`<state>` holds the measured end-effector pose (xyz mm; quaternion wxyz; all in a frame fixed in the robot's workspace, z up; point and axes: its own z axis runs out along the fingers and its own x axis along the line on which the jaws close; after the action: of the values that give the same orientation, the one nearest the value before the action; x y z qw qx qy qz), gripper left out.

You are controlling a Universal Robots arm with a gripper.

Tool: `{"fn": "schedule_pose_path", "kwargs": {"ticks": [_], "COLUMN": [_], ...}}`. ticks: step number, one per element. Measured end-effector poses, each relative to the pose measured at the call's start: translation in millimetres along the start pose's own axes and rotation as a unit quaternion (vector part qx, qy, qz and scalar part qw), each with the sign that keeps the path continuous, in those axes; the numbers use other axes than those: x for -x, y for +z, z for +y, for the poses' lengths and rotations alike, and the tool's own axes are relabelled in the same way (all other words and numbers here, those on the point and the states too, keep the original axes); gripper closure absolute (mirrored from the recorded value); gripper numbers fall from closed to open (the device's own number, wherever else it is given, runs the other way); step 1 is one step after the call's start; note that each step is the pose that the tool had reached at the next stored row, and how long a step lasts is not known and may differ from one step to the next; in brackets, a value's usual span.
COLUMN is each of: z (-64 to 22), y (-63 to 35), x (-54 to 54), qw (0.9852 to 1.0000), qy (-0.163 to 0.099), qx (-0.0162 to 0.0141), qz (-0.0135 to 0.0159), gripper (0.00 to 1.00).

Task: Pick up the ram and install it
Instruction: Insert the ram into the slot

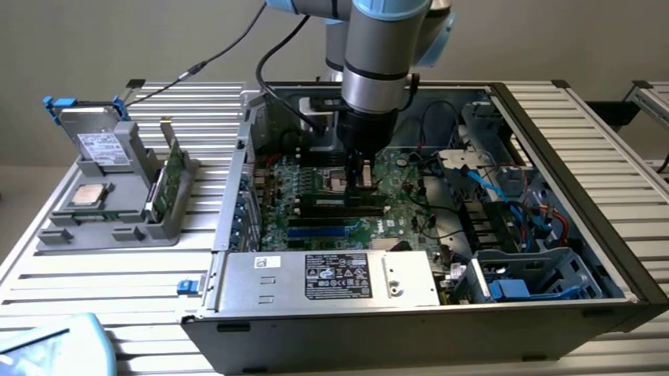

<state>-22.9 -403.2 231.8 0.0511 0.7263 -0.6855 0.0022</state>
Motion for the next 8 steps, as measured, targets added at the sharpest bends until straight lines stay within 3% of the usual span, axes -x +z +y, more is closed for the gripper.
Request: {"fn": "schedule_pose_path", "kwargs": {"ticks": [3, 8], "z": [1.7, 4.8], "y": [-0.1, 0.3], "x": [2.1, 4.1], "qw": [1.0, 0.9999], "qy": [-0.003, -0.009], "qx": [-0.0038, -0.0063], "qz": [0.0018, 0.0041], "gripper": [0.86, 0.86]}}
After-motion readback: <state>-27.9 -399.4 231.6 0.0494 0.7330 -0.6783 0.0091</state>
